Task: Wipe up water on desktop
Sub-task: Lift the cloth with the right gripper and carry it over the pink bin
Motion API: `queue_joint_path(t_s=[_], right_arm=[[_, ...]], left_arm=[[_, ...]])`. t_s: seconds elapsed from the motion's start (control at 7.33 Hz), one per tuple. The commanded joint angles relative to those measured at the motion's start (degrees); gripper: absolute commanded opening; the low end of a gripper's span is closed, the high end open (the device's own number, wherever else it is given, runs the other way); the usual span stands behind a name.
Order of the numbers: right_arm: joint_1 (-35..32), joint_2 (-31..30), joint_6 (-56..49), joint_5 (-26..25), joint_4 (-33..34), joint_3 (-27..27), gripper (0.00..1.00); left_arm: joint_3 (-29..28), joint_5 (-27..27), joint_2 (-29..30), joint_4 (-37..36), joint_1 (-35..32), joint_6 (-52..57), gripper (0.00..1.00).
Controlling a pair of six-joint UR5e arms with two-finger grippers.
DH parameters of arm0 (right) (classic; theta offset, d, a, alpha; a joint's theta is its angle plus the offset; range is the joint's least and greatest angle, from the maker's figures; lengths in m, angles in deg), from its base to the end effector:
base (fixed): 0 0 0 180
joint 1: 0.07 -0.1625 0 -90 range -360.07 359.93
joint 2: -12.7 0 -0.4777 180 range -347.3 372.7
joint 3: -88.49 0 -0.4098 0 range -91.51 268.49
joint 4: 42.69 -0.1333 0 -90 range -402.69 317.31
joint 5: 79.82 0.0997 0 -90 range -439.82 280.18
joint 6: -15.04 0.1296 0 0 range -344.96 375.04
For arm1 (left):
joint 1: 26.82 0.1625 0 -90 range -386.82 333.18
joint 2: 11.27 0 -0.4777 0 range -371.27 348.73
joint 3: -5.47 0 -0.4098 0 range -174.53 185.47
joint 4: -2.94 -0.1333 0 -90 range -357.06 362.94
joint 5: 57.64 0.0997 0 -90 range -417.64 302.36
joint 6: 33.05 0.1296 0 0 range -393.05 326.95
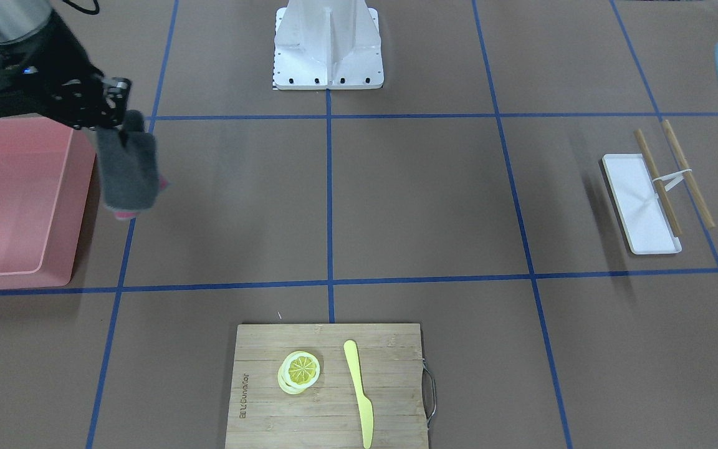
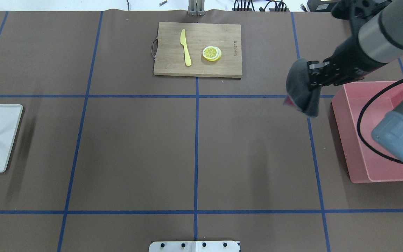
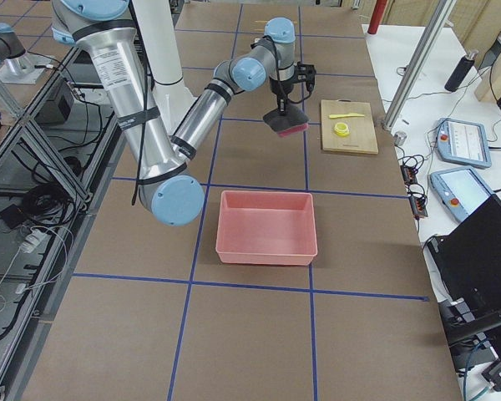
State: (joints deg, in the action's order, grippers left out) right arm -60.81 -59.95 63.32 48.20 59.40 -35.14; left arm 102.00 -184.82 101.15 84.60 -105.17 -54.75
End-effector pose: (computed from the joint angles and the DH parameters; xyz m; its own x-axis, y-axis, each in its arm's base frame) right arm -0.2183 -0.4991 0.3170 0.6156 0.0261 0.7877 -0.1187 0.9911 0.0600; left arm 0.0815 -0.6677 0.4673 0.7550 0.0041 -0.6557 0.0970 0.9883 0.1179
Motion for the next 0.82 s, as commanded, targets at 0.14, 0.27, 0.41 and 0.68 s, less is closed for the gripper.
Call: queue_joint_path(t_s=[0.14, 0.27, 0.41, 0.68], right_arm=[[-11.4, -12.5, -24.6, 0.8, 0.0, 4.0, 0.00], [-12.5, -13.0, -29.1, 0.5, 0.0, 6.5, 0.00], [-12.5, -13.0, -30.0, -1.1, -0.3, 8.0, 0.00], [-12.3, -13.9, -31.9, -8.9, -0.1, 7.9, 0.00]], left_arm=[[0.0, 0.0, 0.2, 0.2, 0.0, -0.5, 0.98], [-0.1, 0.0, 0.3, 0.2, 0.0, -0.5, 0.98], [-0.1, 0.0, 0.3, 0.2, 0.0, -0.4, 0.98], [-0.2, 0.0, 0.4, 0.2, 0.0, -0.5, 0.98]])
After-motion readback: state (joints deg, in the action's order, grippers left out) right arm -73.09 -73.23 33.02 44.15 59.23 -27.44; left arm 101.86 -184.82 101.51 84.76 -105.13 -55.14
